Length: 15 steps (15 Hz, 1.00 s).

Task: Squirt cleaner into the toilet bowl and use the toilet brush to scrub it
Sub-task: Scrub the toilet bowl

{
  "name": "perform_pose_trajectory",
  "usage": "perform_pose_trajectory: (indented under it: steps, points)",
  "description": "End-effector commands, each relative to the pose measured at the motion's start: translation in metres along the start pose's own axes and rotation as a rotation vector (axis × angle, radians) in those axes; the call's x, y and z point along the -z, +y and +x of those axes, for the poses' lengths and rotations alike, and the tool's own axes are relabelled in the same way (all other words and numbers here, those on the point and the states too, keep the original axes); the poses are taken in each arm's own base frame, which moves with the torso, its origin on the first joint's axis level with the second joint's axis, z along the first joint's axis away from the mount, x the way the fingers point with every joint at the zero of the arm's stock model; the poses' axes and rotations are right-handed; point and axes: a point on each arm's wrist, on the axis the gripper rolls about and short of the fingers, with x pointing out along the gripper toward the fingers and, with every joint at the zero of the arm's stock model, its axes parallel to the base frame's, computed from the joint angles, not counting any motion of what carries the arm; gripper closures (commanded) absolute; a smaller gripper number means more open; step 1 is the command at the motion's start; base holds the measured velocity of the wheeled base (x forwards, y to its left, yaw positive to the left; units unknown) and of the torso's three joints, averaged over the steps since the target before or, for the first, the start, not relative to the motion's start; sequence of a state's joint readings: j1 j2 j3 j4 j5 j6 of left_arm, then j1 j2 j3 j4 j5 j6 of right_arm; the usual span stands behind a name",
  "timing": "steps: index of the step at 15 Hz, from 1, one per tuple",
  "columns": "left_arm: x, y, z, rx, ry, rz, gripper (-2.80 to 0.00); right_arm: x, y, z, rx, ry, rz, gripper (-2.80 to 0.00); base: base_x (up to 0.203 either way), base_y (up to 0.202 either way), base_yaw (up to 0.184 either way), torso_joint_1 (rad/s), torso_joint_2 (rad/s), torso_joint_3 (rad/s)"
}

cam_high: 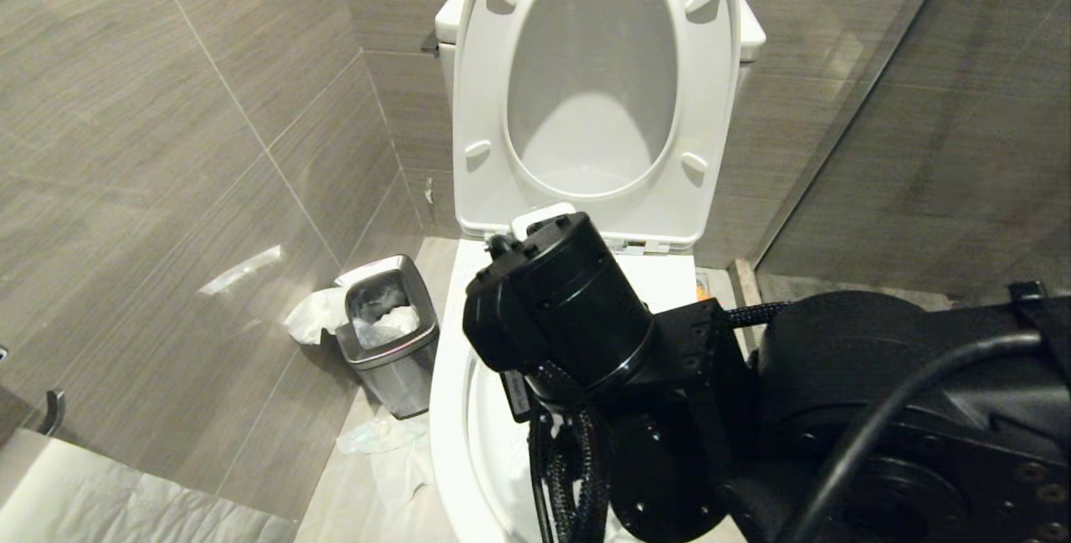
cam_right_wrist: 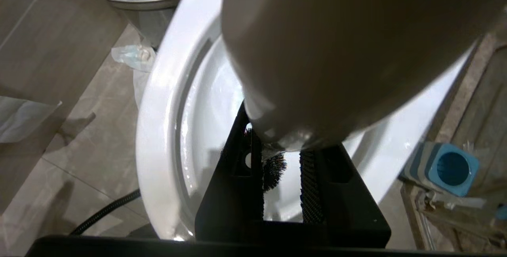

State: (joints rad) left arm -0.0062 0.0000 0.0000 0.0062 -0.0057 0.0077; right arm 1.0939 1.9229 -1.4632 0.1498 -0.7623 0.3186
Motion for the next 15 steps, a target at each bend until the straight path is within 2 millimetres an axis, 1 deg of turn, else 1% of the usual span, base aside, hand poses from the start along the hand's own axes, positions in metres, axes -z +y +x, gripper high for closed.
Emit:
perform_pose_trajectory:
  steps: [1, 3, 8, 12, 15]
  points:
    - [0.0, 0.0, 0.0, 0.0, 0.001, -0.002, 0.0, -0.001, -0.009, -0.008, 0.008, 0.007, 0.02, 0.0, 0.0, 0.0, 0.0, 0.0, 0.0, 0.0]
    - [0.0, 0.0, 0.0, 0.0, 0.001, 0.0, 0.0, 0.001, -0.018, -0.01, 0.024, 0.023, 0.034, 0.0, 0.0, 0.0, 0.0, 0.0, 0.0, 0.0]
    - [0.0, 0.0, 0.0, 0.0, 0.001, -0.001, 0.0, 0.003, -0.04, -0.001, 0.087, 0.043, 0.049, 0.0, 0.0, 0.0, 0.0, 0.0, 0.0, 0.0]
    - [0.0, 0.0, 0.0, 0.0, 0.001, 0.0, 0.0, 0.001, -0.058, 0.016, 0.151, 0.055, 0.075, 0.0, 0.0, 0.0, 0.0, 0.0, 0.0, 0.0]
    - [0.0, 0.0, 0.0, 0.0, 0.001, -0.002, 0.0, 0.0, -0.068, 0.038, 0.203, 0.06, 0.099, 0.0, 0.0, 0.0, 0.0, 0.0, 0.0, 0.0]
